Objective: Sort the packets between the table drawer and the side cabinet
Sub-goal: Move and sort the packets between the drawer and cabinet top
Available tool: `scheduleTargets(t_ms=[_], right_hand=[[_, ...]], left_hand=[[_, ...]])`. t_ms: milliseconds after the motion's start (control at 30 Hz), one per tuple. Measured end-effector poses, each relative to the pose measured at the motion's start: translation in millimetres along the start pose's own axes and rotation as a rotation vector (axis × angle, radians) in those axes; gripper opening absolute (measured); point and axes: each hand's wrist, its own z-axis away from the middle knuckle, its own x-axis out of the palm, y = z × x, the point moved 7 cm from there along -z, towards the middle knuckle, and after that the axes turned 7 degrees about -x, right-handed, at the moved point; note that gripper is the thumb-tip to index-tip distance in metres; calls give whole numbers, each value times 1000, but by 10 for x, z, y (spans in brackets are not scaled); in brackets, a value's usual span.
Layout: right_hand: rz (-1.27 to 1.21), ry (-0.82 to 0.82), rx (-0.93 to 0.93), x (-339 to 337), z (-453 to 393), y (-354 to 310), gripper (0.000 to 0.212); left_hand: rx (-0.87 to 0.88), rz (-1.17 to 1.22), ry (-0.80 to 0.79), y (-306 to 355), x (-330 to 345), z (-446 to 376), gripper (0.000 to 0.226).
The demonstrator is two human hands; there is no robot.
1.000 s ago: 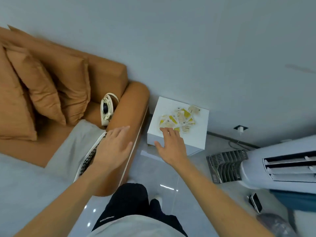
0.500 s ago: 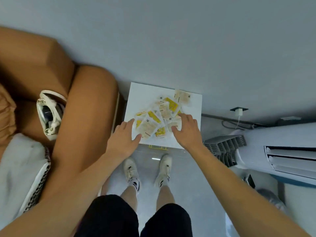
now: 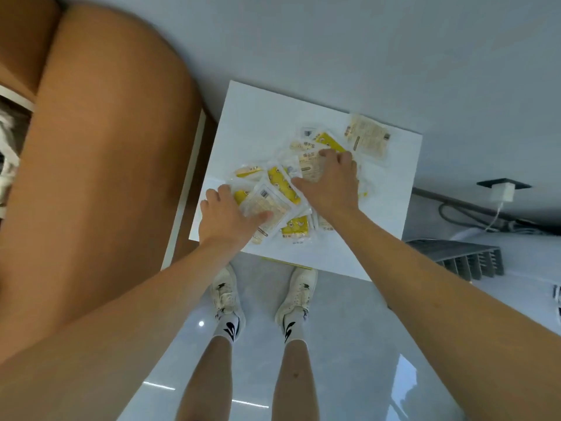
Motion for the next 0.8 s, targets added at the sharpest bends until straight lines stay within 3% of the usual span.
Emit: scheduleTargets(t_ms=[133,267,333,433,500,667,800], right_hand=[[3,45,4,47,24,-86,102],[-183,73,16,89,31,-60,98],[-326,57,58,91,9,-18,81],[-333,-11,66,106,-24,-33,34],[-323,-29,48,110,-33,-88,24],[-390,-59,77,156,-63,-112,23],[-400,-8,154,-20,-6,-38,50]], left_hand=[[-41,102,-17,79,26,-41,103],[-81,274,-5,40,-1,-23,84],[-107,364,-4,9,-17,-18,74],[-148,519,16,-57,-56,7,61],[-148,585,41,-81,-80,34,54],[-127,657,24,-87,-47,-1,49],[-133,696,48,-123,-83,-49,49]])
